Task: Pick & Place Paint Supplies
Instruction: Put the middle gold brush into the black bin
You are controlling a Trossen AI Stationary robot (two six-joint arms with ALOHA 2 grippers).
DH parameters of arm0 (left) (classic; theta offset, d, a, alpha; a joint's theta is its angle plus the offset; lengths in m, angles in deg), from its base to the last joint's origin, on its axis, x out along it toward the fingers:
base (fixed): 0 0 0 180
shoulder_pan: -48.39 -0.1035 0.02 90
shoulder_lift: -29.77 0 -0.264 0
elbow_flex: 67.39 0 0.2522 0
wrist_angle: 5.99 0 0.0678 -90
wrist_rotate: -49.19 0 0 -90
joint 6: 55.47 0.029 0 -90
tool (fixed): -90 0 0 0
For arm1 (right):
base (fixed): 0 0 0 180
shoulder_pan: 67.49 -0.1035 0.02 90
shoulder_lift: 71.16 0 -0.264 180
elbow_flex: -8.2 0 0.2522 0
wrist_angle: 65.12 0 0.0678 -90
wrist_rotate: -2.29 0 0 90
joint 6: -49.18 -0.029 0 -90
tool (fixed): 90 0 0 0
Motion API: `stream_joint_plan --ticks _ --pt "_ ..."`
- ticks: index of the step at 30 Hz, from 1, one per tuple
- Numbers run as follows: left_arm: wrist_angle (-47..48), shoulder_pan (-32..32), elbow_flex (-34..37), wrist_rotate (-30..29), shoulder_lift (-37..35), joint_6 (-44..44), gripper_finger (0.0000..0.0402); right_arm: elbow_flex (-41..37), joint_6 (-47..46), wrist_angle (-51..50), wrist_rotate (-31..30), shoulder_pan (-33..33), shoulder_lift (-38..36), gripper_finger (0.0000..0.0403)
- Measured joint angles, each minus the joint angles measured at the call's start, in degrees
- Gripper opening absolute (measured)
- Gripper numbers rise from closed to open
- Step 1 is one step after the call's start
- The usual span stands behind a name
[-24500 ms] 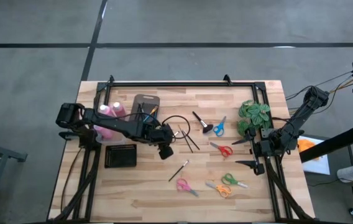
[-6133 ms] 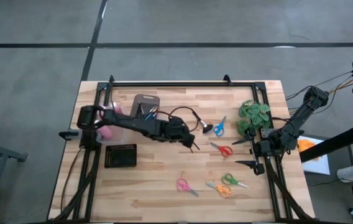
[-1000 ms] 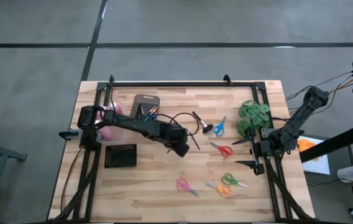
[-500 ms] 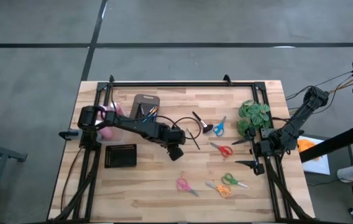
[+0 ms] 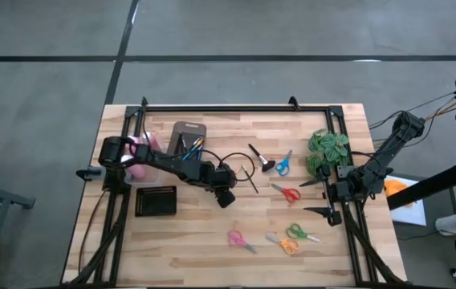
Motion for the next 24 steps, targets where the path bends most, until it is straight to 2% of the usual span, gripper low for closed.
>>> stream_joint_plan --ticks 7,14,24 --pt "0.04 0.00 0.06 0.02 0.02 1.16 0.0102 -0.01 0.00 -0.01 0.00 -0.02 0.00 0.0341" --pt "0.30 -0.04 0.13 -1.07 0.06 -0.37 0.0010 -0.01 -0.09 -0.02 0.00 0.00 0.00 0.0341" --pt "0.30 -0.02 0.13 -1.28 0.10 -1.51 0.0001 -0.01 -0.04 -0.02 0.00 0.00 0.00 0.0341"
